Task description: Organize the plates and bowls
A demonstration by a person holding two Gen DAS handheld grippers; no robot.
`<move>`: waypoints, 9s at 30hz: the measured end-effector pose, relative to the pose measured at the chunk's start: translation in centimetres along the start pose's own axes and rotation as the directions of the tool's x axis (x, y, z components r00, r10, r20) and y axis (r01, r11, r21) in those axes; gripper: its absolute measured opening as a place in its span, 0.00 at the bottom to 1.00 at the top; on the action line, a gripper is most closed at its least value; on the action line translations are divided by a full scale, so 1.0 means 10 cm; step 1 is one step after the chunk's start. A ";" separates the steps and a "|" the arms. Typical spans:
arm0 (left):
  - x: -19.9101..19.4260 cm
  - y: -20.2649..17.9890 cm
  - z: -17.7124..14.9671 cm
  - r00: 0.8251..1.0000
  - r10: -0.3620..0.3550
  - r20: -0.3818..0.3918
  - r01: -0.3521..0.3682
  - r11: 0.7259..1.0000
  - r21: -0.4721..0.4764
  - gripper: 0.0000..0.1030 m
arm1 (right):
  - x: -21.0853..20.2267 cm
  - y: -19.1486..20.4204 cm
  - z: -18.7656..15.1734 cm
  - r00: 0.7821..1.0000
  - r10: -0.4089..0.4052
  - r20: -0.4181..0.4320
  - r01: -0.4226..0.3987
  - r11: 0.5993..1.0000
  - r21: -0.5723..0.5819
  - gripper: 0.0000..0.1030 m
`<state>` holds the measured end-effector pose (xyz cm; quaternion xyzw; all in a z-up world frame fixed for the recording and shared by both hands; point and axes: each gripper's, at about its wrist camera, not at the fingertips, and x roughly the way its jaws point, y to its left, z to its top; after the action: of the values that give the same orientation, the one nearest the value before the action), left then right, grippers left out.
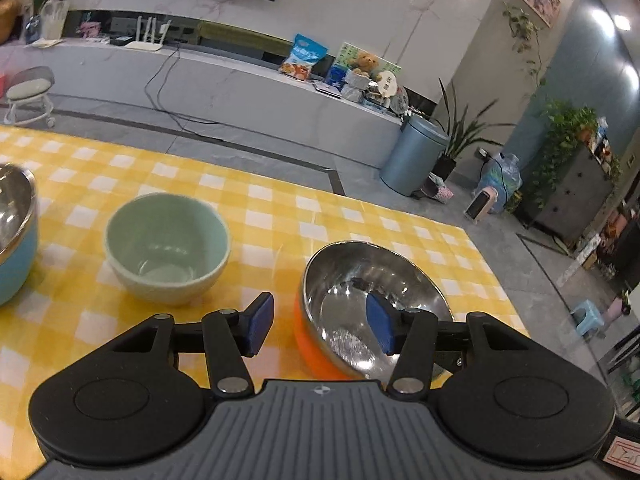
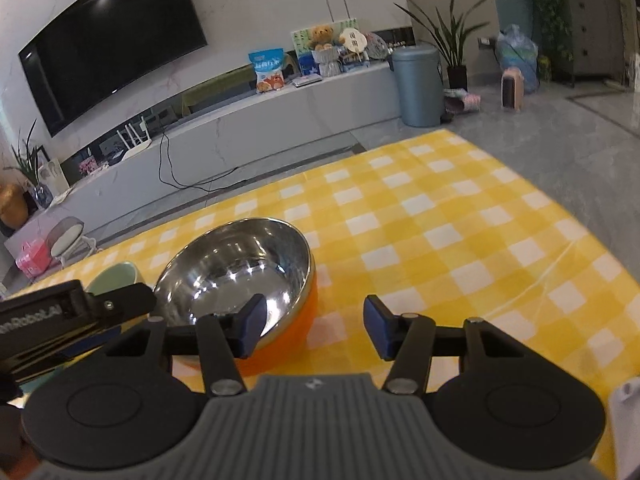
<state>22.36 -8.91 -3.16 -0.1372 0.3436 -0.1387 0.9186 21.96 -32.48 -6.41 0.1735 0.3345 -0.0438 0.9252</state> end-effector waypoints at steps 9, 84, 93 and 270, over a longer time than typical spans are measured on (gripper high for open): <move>0.21 -0.07 0.02 0.999 0.046 -0.027 -0.044 0.996 0.075 0.37 | 0.17 -0.01 -0.02 0.998 0.048 -0.046 -0.047 0.998 0.040 0.43; -1.56 0.49 -1.02 0.946 0.140 -0.293 -0.173 0.981 -0.089 0.07 | -1.41 0.24 -1.12 0.905 0.168 -0.392 -0.185 0.983 -0.006 0.12; -1.55 0.49 -1.00 0.946 0.132 -0.297 -0.165 0.982 -0.090 0.08 | -1.39 0.23 -1.13 0.902 0.171 -0.397 -0.185 0.983 0.002 0.14; -1.34 0.06 -0.55 0.827 0.203 -0.525 -0.060 0.959 0.276 0.16 | -1.34 0.51 -0.72 0.874 0.071 -0.481 -0.174 0.969 -0.173 0.04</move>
<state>9.06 -4.53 0.54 0.0479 0.5805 -0.1496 0.7990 8.28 -25.62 -1.59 0.1007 0.5402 0.0944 0.8301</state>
